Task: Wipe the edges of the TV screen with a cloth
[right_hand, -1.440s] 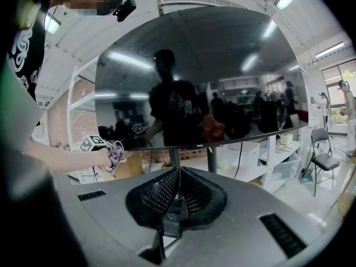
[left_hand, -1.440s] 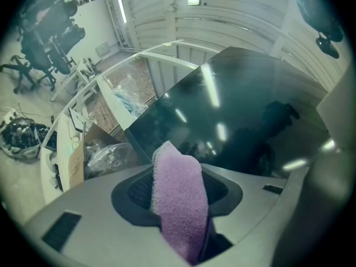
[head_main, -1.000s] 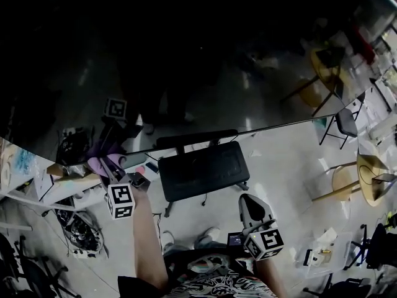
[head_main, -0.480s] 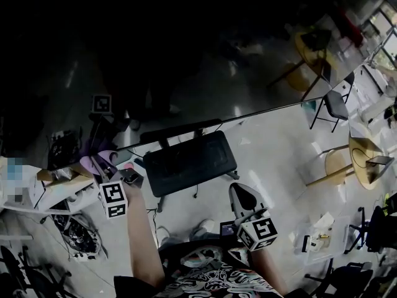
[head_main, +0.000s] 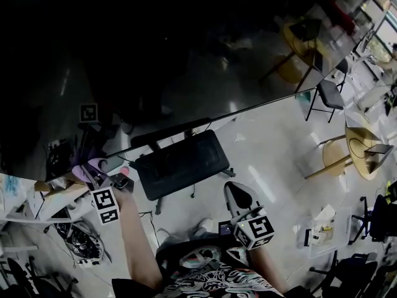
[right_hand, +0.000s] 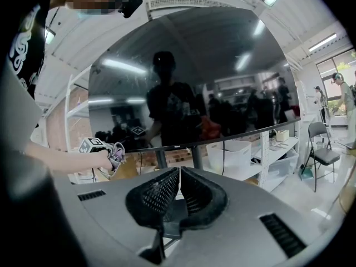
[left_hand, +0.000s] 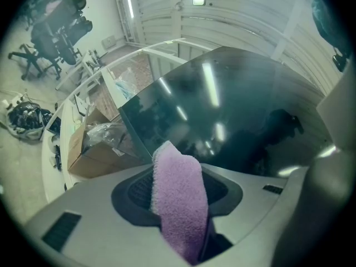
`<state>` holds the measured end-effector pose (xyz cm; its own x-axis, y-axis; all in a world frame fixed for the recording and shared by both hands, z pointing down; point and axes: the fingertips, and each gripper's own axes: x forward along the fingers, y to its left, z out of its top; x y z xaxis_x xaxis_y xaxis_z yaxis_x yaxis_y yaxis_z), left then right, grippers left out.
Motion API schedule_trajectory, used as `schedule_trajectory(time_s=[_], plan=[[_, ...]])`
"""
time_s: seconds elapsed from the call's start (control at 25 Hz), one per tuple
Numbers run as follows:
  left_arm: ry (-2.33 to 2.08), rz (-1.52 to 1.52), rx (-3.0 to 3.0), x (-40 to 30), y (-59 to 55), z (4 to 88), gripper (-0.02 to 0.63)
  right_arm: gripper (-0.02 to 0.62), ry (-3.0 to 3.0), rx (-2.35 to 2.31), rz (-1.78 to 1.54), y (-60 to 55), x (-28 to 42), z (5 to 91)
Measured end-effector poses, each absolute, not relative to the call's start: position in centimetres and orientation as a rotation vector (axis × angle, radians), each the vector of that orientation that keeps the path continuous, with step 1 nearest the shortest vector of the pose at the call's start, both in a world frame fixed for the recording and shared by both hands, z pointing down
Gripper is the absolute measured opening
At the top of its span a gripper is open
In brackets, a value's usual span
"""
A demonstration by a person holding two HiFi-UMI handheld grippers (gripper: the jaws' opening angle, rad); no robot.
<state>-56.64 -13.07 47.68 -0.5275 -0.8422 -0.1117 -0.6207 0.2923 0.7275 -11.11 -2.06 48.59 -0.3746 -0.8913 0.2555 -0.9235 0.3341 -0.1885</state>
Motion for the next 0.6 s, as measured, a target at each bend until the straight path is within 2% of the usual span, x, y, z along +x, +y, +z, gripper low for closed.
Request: schedule_trajectory(time_s=[0.6], plan=[[-2.221,-1.081,1.367,-53.5,-13.4,47.8,0.175,0.031,-2.424,1.777,0.521,-0.8,-5.4,49.7]])
